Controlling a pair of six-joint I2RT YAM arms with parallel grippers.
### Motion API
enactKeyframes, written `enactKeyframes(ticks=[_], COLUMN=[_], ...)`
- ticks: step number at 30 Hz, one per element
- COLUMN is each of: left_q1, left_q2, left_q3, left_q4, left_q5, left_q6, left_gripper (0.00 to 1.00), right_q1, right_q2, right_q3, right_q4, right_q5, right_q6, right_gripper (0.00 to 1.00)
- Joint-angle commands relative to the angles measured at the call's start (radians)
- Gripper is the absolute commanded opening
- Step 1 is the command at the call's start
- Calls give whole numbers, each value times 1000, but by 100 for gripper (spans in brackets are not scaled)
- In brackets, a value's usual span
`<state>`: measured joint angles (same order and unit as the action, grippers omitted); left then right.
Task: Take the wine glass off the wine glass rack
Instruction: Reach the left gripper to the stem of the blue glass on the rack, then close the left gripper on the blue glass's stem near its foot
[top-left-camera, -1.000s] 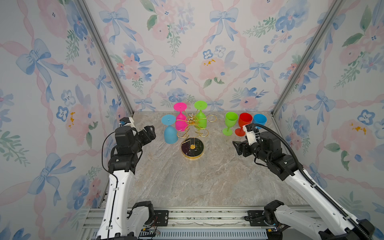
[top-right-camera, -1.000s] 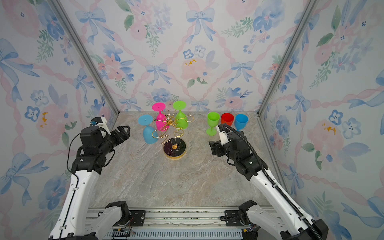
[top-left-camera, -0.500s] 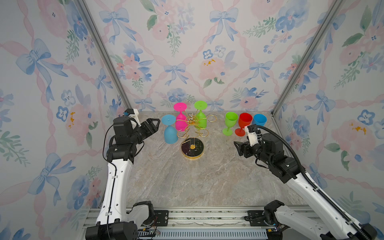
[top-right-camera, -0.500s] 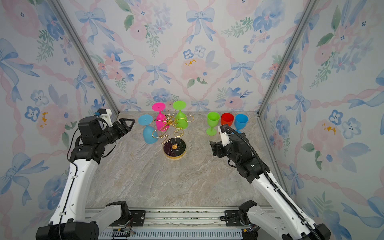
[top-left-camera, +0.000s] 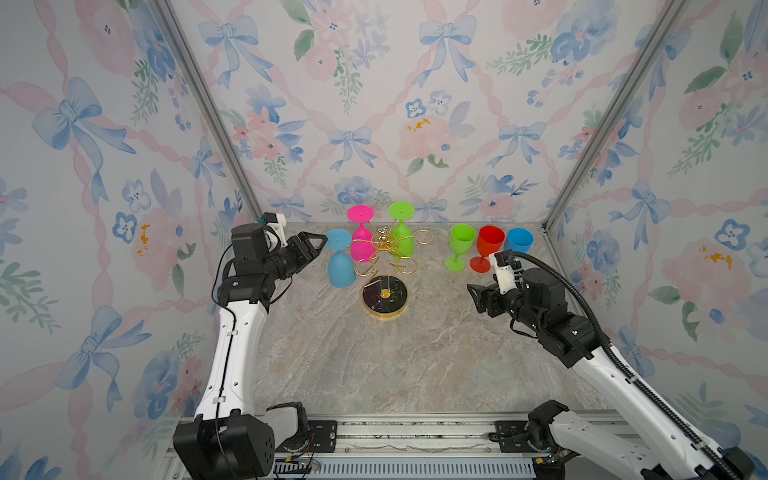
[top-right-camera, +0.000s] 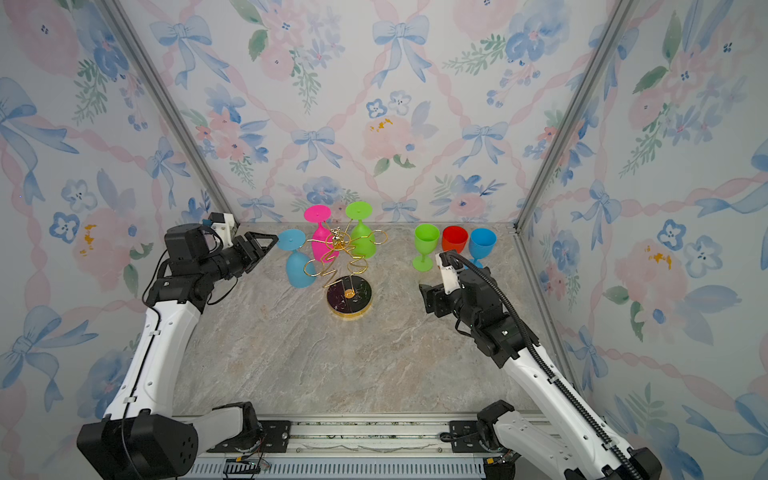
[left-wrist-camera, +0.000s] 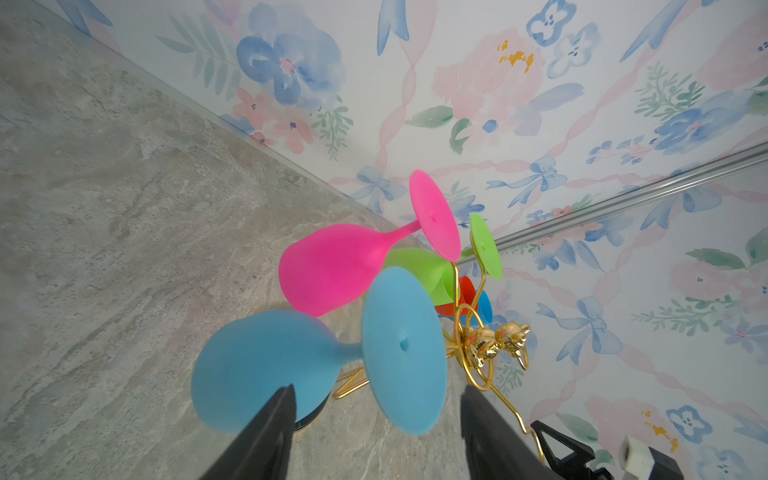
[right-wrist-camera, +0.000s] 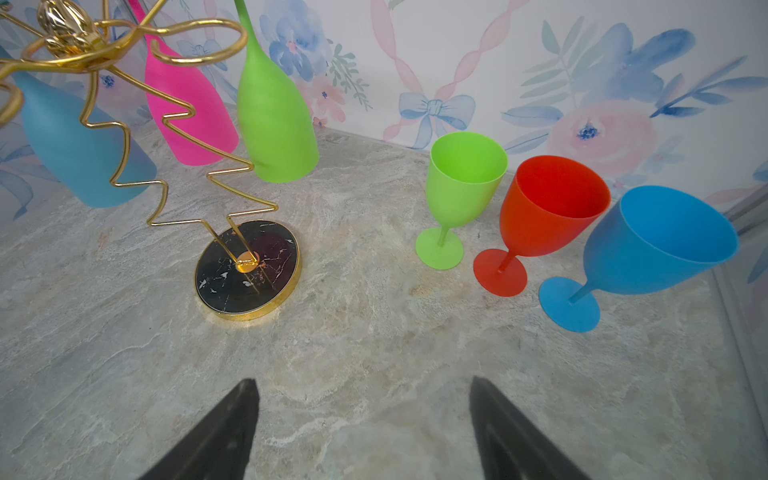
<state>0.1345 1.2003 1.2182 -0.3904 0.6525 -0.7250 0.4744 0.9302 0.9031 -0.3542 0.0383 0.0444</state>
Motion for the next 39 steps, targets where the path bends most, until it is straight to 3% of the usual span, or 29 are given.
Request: enactKeyframes(ticks=[1, 23, 39], left_q1=[5, -6, -6], left_q2=[24, 78, 90], left_q3=[21, -14, -33], left_q4=[10, 97, 133], left_q5=[64, 154, 162], left_q6=[-27, -145, -172], left_gripper=[62, 39, 31], right_q1=[10, 10, 10], right_q2=[-20, -32, -38], right_q3=[-17, -18, -21], right_q4=[14, 11, 12], right_q5=[11, 12, 12], right_q6=[14, 14, 16], right_gripper=[82, 82, 82])
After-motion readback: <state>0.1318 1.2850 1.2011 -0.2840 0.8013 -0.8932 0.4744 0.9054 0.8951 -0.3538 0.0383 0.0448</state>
